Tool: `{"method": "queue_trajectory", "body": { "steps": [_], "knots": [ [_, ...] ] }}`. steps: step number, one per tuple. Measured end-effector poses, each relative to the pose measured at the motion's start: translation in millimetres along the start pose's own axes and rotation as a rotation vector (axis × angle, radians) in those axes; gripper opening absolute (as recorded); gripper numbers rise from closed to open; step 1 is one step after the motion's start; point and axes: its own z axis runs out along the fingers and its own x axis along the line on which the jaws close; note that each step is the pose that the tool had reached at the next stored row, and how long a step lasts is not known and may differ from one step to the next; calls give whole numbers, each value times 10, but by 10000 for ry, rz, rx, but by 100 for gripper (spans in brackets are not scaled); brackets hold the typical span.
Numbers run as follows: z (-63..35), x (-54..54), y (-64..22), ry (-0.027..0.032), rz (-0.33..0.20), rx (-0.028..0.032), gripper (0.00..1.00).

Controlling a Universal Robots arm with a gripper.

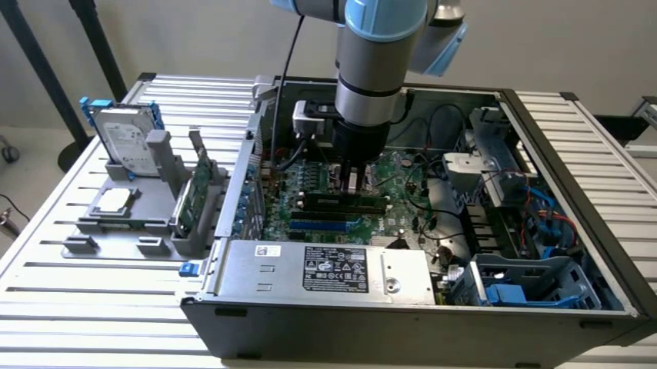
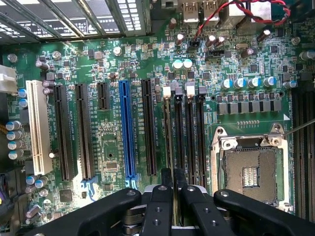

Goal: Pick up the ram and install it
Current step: 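Insert the ram into the slot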

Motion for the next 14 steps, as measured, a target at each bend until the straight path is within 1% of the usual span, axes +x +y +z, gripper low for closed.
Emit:
{"method": "queue_trajectory", "body": {
  "steps": [5,14],
  "knots": [
    [0,-3,0,-5,127,1,14],
    [6,-3,0,-5,143,1,14]
  ]
}}
